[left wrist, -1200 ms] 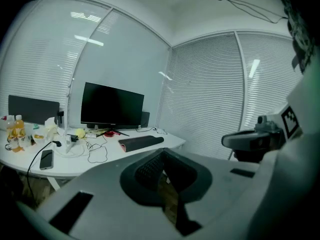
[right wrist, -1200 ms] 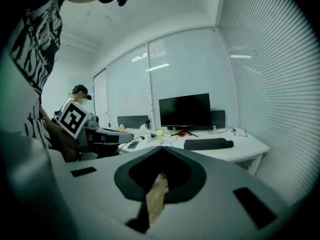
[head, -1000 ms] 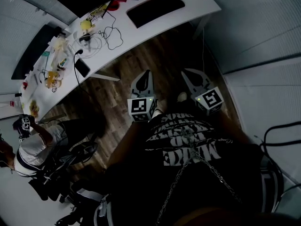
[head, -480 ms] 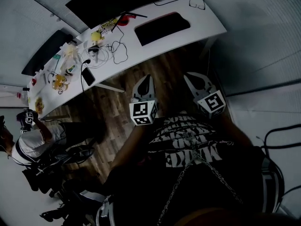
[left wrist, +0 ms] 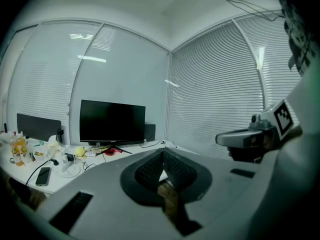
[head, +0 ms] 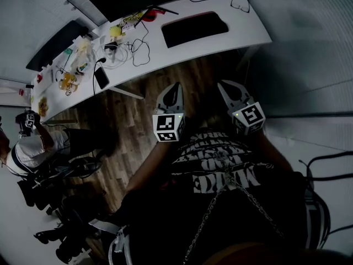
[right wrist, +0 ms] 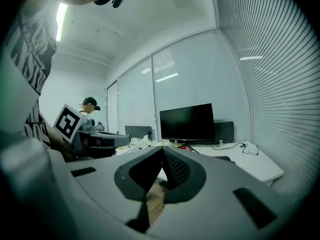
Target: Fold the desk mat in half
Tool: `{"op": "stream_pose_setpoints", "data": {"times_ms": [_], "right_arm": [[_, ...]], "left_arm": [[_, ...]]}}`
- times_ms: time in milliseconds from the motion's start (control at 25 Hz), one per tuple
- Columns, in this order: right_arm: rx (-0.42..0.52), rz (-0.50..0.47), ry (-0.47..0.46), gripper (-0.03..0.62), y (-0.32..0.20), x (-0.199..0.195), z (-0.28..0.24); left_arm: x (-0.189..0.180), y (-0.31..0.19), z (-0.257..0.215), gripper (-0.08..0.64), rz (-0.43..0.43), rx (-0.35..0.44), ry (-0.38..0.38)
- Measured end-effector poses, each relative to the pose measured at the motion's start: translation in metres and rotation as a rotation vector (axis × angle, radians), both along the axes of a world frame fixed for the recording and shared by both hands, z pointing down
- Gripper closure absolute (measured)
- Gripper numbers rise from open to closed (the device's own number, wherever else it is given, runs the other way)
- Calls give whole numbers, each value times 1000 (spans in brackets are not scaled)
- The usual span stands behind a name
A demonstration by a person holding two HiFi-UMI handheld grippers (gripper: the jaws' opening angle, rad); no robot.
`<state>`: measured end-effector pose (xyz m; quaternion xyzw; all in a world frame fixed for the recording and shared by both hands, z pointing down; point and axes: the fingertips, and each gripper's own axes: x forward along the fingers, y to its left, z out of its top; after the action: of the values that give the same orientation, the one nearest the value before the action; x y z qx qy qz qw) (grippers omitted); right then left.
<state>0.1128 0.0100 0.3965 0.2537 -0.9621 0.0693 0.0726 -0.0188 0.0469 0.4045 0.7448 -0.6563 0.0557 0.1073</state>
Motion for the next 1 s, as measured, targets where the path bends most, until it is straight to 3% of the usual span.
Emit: {"op": "stream_pose_setpoints", "data": {"times_ms": [320,640,840,1000], "right_arm": [[-50,14,39,592,-18,-5,21],[-110,128,105,592,-72,3,34],[-83,201,108,592,-106,-8,32],[-59,261,115,592,-142,-16,26]], "left_arm": [[-1,-27,21,552,39,-53,34],[4,-106,29,552,148,-65,67],[2,-158,30,552,240,-49,68],[-21,-198,28,552,248,-31,81]]}}
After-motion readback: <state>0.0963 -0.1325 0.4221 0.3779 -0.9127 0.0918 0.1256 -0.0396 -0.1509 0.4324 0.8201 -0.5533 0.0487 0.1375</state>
